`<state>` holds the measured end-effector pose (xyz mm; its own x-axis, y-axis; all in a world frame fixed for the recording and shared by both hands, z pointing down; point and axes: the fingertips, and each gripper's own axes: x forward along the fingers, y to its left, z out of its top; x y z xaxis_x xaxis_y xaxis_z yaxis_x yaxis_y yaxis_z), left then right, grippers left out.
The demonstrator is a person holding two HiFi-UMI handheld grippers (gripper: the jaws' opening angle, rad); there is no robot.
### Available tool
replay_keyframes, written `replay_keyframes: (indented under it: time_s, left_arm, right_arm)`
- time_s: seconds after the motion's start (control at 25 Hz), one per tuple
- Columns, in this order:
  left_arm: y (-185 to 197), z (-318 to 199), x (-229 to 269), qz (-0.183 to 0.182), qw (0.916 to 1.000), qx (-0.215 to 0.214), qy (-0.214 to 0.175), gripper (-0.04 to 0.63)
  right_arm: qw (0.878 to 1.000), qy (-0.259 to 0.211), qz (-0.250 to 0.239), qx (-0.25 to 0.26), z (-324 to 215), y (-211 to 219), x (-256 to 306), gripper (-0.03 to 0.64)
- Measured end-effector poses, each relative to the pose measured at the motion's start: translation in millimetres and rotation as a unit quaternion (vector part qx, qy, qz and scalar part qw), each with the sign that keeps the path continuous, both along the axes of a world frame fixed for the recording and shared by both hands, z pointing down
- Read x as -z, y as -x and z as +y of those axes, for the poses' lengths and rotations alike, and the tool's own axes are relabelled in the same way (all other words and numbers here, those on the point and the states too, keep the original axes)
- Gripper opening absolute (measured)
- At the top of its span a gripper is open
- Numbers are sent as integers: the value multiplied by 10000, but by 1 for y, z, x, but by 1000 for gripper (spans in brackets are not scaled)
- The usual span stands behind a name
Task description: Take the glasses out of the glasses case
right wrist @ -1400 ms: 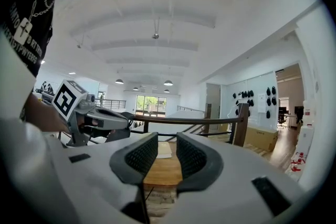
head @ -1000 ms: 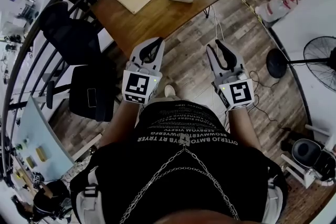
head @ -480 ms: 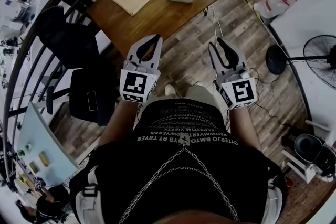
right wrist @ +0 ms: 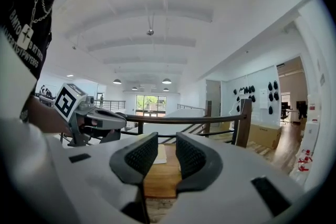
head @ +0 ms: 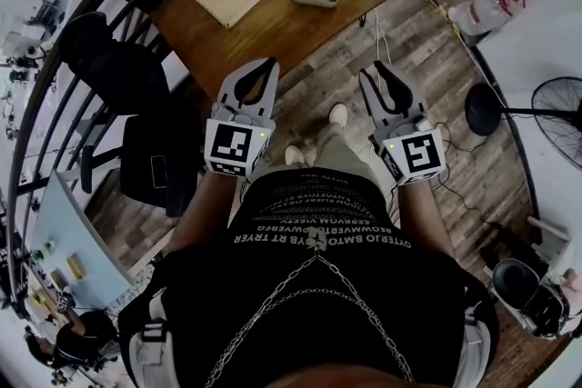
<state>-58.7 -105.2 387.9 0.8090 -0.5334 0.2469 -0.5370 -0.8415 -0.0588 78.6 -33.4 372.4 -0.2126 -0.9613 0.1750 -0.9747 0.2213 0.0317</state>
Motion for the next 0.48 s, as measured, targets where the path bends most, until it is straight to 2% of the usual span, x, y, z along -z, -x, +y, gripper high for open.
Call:
replay_keyframes:
  time_s: [0.28, 0.48]
  left_arm:
    - [-28, -31, 6, 11, 9999, 101, -57, 29]
    - [-40, -53, -1, 5, 9998, 205, 51, 29]
  right_arm:
    - [9998, -3, -13, 208, -37, -26, 2, 107]
    - [9996, -12, 21, 266, -61, -43, 2, 107]
